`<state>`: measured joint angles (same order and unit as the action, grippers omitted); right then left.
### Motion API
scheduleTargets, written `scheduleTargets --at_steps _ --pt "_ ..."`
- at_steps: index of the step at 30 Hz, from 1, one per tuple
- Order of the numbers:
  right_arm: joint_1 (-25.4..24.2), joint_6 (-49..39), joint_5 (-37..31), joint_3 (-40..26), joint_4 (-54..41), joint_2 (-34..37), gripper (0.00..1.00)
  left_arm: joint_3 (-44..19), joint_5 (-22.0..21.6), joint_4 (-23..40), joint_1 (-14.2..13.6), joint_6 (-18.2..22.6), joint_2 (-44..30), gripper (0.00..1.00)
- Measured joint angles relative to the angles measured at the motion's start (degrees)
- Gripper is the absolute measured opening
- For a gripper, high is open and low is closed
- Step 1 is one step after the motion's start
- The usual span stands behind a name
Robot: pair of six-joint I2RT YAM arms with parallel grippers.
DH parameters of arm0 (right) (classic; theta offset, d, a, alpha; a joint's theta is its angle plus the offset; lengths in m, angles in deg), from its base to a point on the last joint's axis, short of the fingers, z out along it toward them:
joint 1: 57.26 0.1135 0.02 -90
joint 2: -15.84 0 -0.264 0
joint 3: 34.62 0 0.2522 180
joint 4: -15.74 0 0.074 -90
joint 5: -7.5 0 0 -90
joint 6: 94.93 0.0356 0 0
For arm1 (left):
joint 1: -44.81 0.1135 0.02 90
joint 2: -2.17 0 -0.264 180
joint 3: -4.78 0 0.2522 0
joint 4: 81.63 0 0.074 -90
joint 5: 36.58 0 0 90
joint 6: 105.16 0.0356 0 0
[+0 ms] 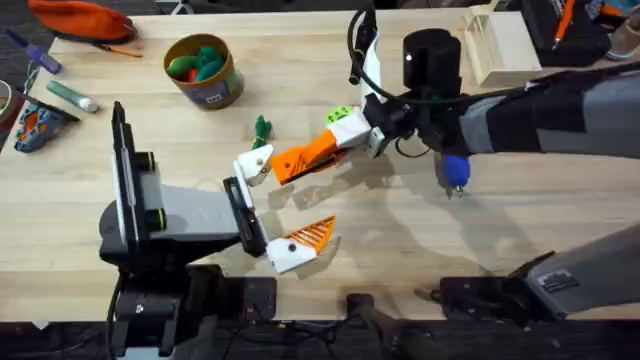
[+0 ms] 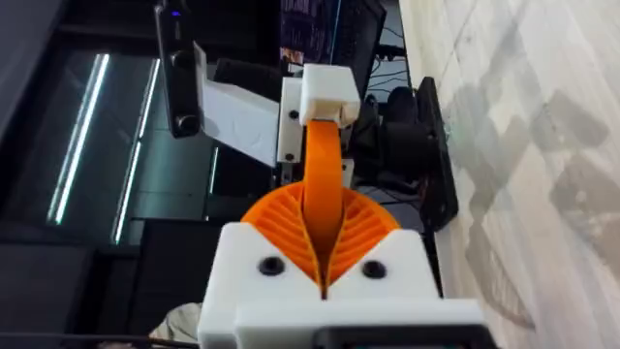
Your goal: Pick up the gripper from the table and insert it into the empty holder that is missing its gripper. Then pick up a screw, insert it into the mounting hole, and use the screwdriver to tighten it. Finally, clean up the table by picking up the vegetable and placing it into the bucket.
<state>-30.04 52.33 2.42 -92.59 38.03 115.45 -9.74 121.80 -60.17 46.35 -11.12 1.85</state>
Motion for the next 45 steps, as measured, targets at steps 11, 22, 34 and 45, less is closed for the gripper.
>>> scheduleTargets --at_steps 11,22,34,45 --pt "0.00 2.17 -1.11 0.00 -0.02 0.00 0.009 0.00 0.00 0.00 0.00 0.00 0.01 0.985" --pt "0.04 2.08 -1.31 0.00 -0.02 0.00 0.009 0.00 0.00 0.00 0.00 0.00 0.02 0.986" --pt "1.03 -0.77 -2.69 0.00 0.02 0.00 0.009 0.00 0.00 0.00 0.00 -0.06 0.00 0.985" --pt "1.03 -0.99 -4.11 0.00 2.51 0.00 0.009 0.00 -0.24 -0.02 0.00 -0.22 0.02 0.985"
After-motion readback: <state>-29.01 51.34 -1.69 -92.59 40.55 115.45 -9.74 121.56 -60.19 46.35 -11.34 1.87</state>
